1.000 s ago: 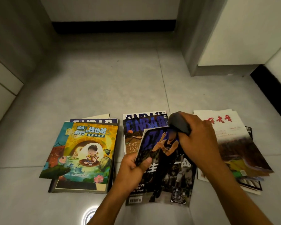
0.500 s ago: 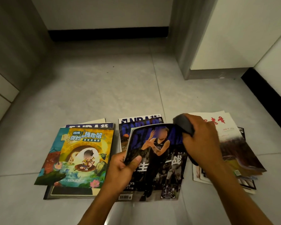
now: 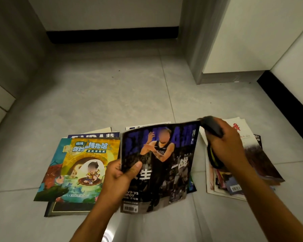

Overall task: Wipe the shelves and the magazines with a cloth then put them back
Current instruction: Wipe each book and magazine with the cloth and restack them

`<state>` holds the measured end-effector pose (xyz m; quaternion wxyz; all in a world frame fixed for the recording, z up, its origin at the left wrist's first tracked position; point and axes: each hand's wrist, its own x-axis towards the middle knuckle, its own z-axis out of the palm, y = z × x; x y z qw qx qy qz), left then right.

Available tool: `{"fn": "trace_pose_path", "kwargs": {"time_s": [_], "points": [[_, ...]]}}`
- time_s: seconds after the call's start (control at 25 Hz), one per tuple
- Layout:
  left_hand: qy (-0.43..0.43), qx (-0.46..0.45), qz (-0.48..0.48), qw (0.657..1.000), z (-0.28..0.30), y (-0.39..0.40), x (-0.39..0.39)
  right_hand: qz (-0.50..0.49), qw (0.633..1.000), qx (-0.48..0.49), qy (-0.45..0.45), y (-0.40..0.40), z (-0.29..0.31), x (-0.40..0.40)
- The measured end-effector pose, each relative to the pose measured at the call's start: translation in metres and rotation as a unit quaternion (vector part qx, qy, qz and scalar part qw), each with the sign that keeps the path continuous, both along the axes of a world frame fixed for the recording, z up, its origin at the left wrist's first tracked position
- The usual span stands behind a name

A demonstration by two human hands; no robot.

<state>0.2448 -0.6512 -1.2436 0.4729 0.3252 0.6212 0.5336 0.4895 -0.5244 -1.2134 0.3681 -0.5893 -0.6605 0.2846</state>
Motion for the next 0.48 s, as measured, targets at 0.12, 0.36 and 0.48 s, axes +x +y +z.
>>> {"fn": "trace_pose_path", "kwargs": {"time_s": [0.12, 0.36, 0.48], "points": [[-0.093, -0.01, 0.05, 0.994, -0.001, 0.004, 0.001, -0.081, 0.933, -0.164, 0.31, -0.008, 0.004, -0.005], [-0.164, 0.0, -0.058, 0.985, 0.018, 0.012, 0.036, 0.046, 0.967, -0.188, 0.164, -0.002, -0.006, -0.052], [-0.137, 0.04, -0.099, 0.985, 0.028, 0.015, 0.024, -0.163, 0.847, -0.283, 0.42, 0.004, -0.014, -0.034]]}}
